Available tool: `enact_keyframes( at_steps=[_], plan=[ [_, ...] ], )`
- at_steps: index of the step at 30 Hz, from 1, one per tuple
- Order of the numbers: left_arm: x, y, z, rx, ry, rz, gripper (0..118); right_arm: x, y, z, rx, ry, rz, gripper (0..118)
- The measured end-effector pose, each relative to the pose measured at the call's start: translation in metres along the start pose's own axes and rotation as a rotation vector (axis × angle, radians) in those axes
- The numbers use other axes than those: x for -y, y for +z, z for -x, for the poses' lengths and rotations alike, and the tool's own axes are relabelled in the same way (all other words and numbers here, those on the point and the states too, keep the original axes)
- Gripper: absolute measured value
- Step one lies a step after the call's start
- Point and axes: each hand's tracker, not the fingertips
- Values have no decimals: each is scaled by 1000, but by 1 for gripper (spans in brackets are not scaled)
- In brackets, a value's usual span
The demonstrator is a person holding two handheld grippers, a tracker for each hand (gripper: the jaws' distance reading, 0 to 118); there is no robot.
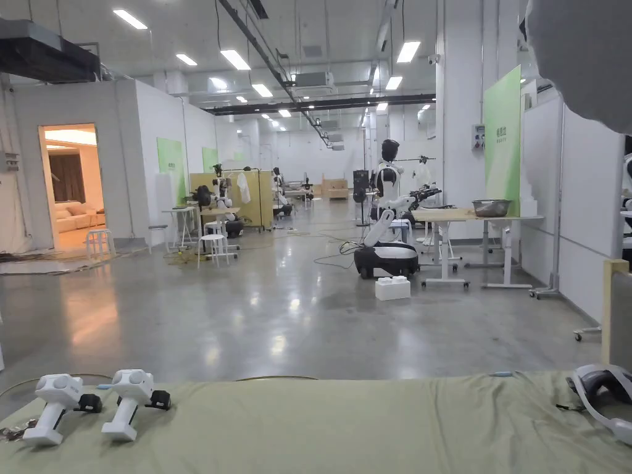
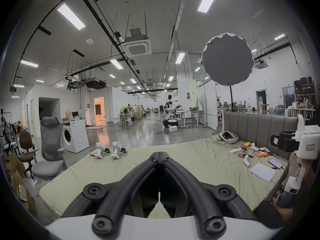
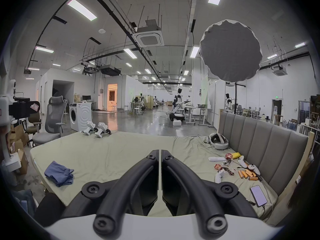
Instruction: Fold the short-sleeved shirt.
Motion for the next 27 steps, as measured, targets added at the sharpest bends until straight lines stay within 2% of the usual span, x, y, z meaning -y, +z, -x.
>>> enact_keyframes(
  at_steps=[19,20,21,23,24,26,27],
  plan=[
    [-2,0,-1,-6,-2,-10,2,-4,1,0,-1,-28,-10,6],
    [-2,0,-1,-12,1,-11,6,-4,1,-1,-3,-35,-14,13],
    [-3,0,0,-14,2,-13,13,-4,2,-2,-8,-45,-20,26],
    [-4,1,2,-5,14,-10,55,-6,2,-3,-11,-56,-21,66],
    [-4,0,3,-2,20,-5,76,-6,1,-4,-17,-65,-19,74],
    [-3,0,5,0,22,-5,79,-7,2,-5,-30,-89,-29,80],
    [-2,0,4,-9,17,-8,81,-7,2,-6,-31,-103,-30,89]
  ],
)
